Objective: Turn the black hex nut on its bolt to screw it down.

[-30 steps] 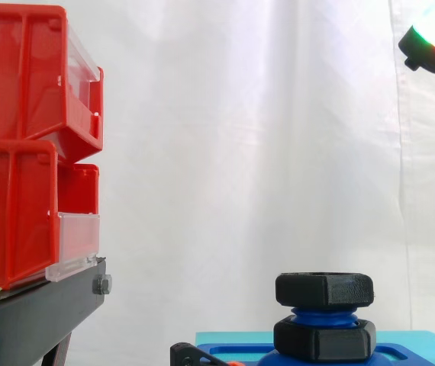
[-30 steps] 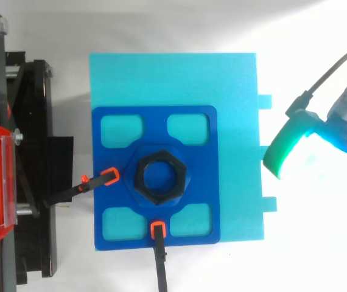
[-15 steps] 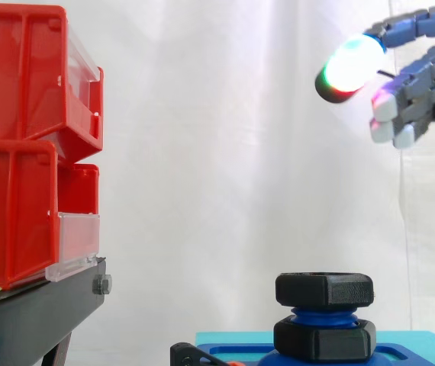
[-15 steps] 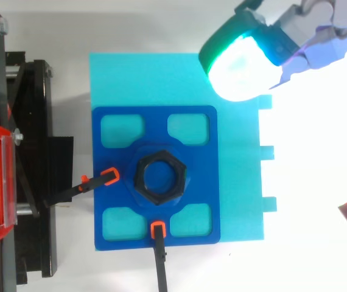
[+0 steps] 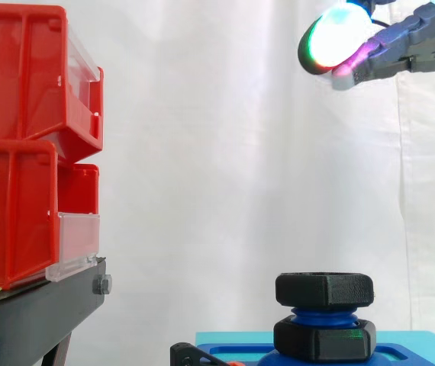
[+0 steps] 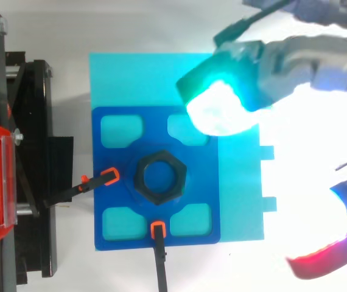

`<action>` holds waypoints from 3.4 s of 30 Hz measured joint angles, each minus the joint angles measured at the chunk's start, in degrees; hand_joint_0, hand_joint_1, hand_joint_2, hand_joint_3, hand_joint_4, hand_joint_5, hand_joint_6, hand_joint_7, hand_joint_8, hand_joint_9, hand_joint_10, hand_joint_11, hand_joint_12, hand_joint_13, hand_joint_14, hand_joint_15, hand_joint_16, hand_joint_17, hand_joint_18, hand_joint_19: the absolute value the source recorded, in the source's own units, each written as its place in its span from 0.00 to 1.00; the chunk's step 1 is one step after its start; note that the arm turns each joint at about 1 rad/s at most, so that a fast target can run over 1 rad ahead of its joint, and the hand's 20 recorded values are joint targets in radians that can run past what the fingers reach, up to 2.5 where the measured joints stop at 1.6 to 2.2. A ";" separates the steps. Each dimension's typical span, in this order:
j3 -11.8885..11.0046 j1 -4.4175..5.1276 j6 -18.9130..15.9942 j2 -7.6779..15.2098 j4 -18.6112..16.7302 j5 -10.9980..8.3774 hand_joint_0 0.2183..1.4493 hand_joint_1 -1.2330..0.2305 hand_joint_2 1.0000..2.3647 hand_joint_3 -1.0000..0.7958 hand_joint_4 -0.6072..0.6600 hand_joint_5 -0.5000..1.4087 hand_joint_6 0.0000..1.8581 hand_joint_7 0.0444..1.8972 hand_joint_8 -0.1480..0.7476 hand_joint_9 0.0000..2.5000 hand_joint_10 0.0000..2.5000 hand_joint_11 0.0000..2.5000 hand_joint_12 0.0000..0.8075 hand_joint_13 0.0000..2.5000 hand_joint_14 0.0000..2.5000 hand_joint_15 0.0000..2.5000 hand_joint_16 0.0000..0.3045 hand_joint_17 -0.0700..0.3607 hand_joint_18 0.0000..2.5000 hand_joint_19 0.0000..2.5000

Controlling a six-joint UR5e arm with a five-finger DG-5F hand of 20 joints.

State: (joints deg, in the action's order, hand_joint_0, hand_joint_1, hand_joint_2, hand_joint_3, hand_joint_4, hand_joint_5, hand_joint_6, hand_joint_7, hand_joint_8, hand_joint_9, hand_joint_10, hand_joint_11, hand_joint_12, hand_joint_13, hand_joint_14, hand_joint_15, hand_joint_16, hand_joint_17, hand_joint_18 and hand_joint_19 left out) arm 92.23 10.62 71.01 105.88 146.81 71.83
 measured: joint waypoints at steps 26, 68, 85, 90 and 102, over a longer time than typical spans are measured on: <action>-1.14 1.36 9.83 4.03 -4.31 4.55 0.19 0.56 0.00 0.28 0.61 0.24 0.27 0.55 0.45 0.22 0.00 0.00 0.43 0.09 0.00 0.00 0.16 0.42 0.00 0.07; -18.50 2.73 22.90 19.01 10.27 13.37 0.22 0.62 0.00 0.28 0.53 0.27 0.27 0.62 0.45 0.31 0.00 0.02 0.41 0.15 0.00 0.00 0.15 0.39 0.08 0.11; -18.50 1.53 24.74 19.03 12.45 16.03 0.22 0.65 0.00 0.28 0.50 0.27 0.27 0.66 0.45 0.34 0.00 0.04 0.40 0.17 0.00 0.01 0.14 0.39 0.10 0.12; -18.49 0.92 25.99 19.03 12.60 16.69 0.23 0.69 0.00 0.28 0.50 0.28 0.27 0.67 0.45 0.35 0.00 0.04 0.40 0.18 0.00 0.01 0.14 0.39 0.11 0.12; -18.49 -0.65 27.41 19.02 12.62 18.69 0.23 0.71 0.00 0.28 0.47 0.28 0.27 0.68 0.45 0.37 0.00 0.05 0.39 0.21 0.00 0.03 0.14 0.39 0.14 0.14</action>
State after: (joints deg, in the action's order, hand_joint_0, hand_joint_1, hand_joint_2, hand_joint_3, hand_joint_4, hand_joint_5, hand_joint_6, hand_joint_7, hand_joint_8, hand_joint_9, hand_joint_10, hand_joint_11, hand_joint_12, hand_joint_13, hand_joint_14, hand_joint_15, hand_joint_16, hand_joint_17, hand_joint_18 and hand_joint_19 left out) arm 73.73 9.96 98.42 124.90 159.43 90.52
